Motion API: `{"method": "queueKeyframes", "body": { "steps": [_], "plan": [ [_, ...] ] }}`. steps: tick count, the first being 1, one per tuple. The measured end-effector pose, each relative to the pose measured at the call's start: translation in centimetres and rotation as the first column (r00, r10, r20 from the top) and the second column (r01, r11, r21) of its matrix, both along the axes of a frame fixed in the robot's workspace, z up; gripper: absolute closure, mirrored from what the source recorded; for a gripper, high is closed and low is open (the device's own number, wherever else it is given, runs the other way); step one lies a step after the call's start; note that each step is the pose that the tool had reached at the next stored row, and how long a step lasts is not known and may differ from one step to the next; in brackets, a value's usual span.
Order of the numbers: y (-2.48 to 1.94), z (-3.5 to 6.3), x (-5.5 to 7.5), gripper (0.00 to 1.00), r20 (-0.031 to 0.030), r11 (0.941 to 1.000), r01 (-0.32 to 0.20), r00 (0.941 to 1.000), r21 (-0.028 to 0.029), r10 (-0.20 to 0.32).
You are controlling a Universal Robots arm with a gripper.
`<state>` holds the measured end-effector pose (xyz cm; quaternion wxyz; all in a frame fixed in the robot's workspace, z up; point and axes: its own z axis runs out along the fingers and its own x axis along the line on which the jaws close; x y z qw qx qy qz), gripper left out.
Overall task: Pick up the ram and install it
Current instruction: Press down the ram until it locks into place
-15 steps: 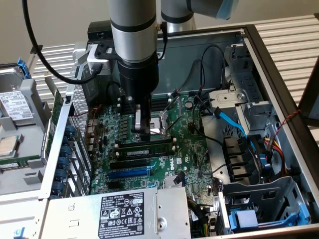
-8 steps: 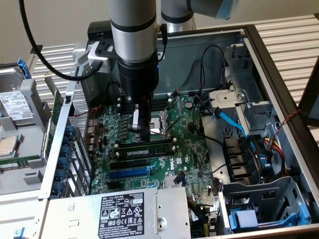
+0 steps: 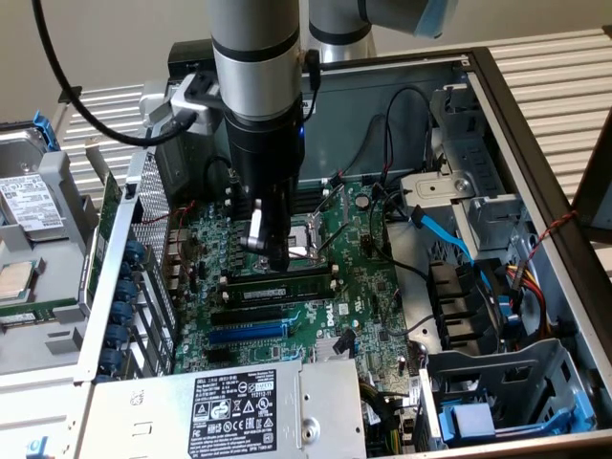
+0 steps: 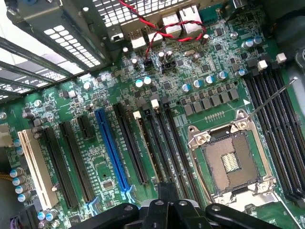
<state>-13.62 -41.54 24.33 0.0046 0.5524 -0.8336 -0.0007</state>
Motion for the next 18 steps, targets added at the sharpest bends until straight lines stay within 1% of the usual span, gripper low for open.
{"method": "queueKeyframes", "body": {
  "steps": [4,7,9,14,18],
  "plan": [
    [0.0,0.0,0.0,0.89,0.0,0.9986,0.053,0.9986,0.0001,-0.053],
    [0.0,0.0,0.0,0.89,0.0001,0.9958,0.091,0.9958,-0.0001,-0.091],
    [-0.01,0.0,0.0,0.89,0.0001,0.9935,0.114,0.9935,-0.0012,-0.114],
    [-0.01,0.0,0.0,0.89,0.0009,0.9855,0.169,0.9856,-0.0073,-0.169],
    [0.0,0.0,0.0,0.89,0.0018,0.977,0.213,0.9771,-0.0116,-0.213]
  ]
}}
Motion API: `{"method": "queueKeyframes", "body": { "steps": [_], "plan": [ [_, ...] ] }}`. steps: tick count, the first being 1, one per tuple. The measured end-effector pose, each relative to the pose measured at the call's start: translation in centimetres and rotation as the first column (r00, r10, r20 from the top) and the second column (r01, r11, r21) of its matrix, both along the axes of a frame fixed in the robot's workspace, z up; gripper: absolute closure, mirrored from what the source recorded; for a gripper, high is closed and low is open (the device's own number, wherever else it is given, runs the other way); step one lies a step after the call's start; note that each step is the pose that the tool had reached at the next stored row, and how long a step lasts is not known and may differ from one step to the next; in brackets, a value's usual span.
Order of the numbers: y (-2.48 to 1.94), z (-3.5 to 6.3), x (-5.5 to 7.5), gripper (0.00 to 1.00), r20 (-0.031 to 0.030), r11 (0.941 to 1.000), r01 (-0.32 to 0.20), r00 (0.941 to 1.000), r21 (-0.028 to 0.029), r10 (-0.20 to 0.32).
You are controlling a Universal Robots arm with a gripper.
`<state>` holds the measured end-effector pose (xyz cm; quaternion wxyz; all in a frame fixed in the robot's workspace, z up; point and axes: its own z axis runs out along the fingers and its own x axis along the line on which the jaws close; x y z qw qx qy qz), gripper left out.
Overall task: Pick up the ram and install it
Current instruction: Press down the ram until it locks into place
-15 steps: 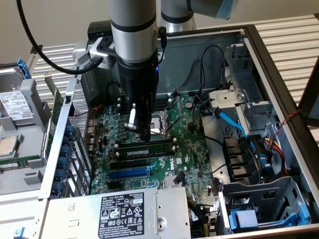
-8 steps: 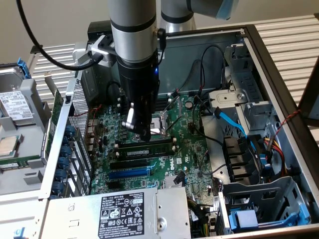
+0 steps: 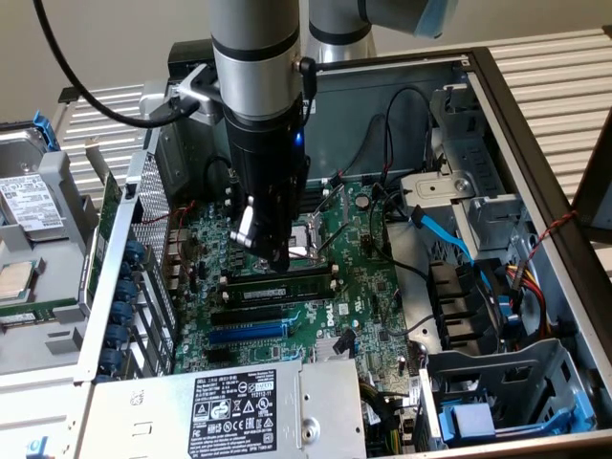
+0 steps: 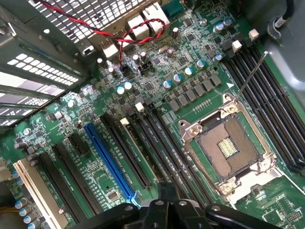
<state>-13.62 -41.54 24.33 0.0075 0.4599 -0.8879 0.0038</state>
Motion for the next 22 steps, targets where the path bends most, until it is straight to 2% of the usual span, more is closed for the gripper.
{"method": "queueKeyframes", "body": {
  "steps": [9,16,18,22],
  "plan": [
    [0.0,0.0,0.0,0.89,0.0018,0.9958,0.089,0.9961,-0.0211,-0.089],
    [0.0,-0.01,0.0,0.89,0.0103,0.9875,0.153,0.9883,-0.0391,-0.152],
    [0.0,0.0,0.0,0.89,0.0127,0.9844,0.171,0.9853,-0.0426,-0.17],
    [0.0,0.0,0.0,0.89,0.0171,0.9768,0.209,0.9778,-0.0452,-0.209]
  ]
}}
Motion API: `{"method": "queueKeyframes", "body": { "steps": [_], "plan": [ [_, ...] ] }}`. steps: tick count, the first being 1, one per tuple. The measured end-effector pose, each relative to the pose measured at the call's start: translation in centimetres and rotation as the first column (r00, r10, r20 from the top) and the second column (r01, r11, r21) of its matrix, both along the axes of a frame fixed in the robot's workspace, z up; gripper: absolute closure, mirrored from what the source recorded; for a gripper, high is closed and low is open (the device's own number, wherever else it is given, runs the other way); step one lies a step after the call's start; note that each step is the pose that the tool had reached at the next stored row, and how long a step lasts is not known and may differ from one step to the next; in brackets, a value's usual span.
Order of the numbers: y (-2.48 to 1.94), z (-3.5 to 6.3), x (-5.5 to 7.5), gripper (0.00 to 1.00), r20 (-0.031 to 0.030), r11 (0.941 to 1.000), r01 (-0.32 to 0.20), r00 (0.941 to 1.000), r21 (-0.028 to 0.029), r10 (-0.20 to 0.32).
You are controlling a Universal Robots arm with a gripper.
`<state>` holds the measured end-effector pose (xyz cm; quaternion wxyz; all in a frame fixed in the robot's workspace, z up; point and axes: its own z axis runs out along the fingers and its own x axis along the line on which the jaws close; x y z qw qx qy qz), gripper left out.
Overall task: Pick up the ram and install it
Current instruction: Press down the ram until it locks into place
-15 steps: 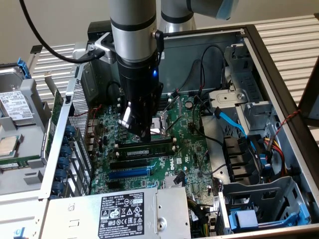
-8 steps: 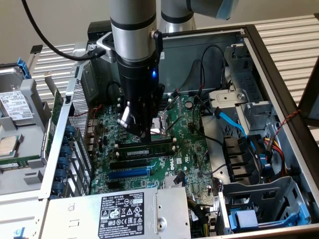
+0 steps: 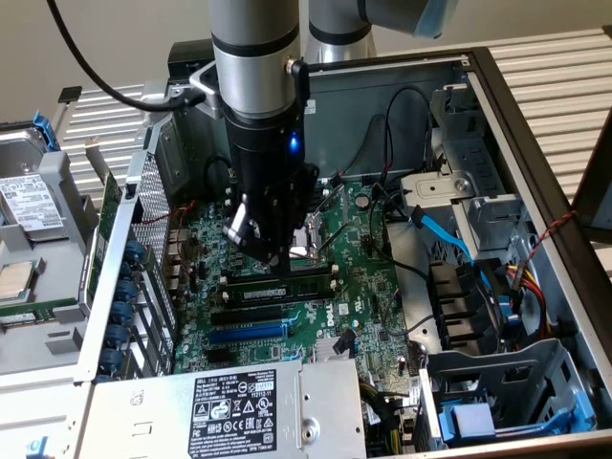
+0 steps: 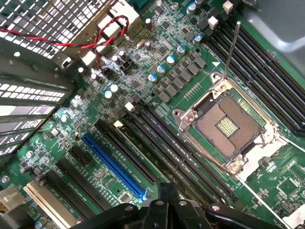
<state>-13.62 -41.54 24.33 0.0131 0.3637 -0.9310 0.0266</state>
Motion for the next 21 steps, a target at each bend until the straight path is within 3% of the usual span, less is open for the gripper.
{"method": "queueKeyframes", "body": {
  "steps": [6,11,16,21],
  "plan": [
    [0.0,0.0,-0.01,0.89,0.0023,0.9975,0.07,0.9975,-0.0008,-0.07],
    [0.0,0.0,0.0,0.89,0.0025,0.9907,0.136,0.9907,-0.0007,-0.136],
    [0.0,0.0,0.0,0.89,0.0025,0.9792,0.203,0.9792,-0.0007,-0.203],
    [0.0,0.0,0.0,0.89,0.0025,0.9626,0.271,0.9626,-0.0008,-0.271]
  ]
}}
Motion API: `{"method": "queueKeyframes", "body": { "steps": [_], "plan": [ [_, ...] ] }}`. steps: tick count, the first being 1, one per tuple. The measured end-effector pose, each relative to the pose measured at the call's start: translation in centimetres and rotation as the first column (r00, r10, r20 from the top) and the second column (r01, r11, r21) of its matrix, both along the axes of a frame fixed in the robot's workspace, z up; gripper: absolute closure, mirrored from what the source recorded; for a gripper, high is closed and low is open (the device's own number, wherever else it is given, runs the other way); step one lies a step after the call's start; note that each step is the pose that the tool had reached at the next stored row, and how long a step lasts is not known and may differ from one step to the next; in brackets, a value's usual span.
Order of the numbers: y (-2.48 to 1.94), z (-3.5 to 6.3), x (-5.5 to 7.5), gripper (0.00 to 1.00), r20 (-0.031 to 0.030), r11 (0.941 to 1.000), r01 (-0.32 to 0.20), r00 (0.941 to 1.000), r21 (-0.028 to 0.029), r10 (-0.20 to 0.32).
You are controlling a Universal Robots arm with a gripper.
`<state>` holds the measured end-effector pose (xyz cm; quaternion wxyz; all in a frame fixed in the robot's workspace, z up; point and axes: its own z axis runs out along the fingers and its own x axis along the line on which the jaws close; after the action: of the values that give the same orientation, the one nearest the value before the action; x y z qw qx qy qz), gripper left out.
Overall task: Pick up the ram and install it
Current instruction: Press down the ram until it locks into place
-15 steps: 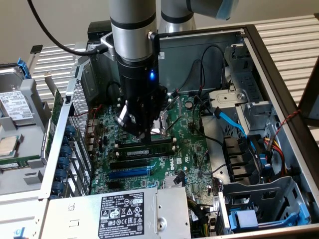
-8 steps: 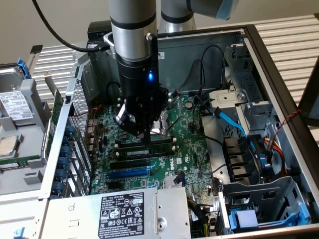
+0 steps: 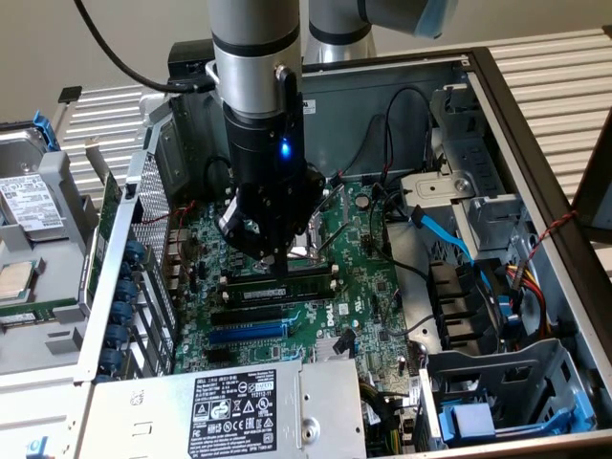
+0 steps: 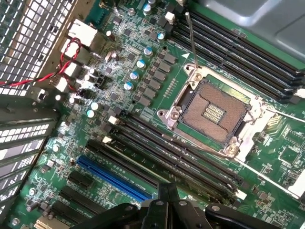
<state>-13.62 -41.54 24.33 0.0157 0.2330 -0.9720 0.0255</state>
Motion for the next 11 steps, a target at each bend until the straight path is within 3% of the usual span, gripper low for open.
{"method": "queueKeyframes", "body": {
  "steps": [5,11],
  "plan": [
    [0.0,-0.02,0.0,0.89,0.0001,0.9975,0.071,0.9975,0.0001,-0.071],
    [0.0,-0.04,0.0,0.89,0.0001,0.9881,0.154,0.9881,0.0001,-0.154]
  ]
}}
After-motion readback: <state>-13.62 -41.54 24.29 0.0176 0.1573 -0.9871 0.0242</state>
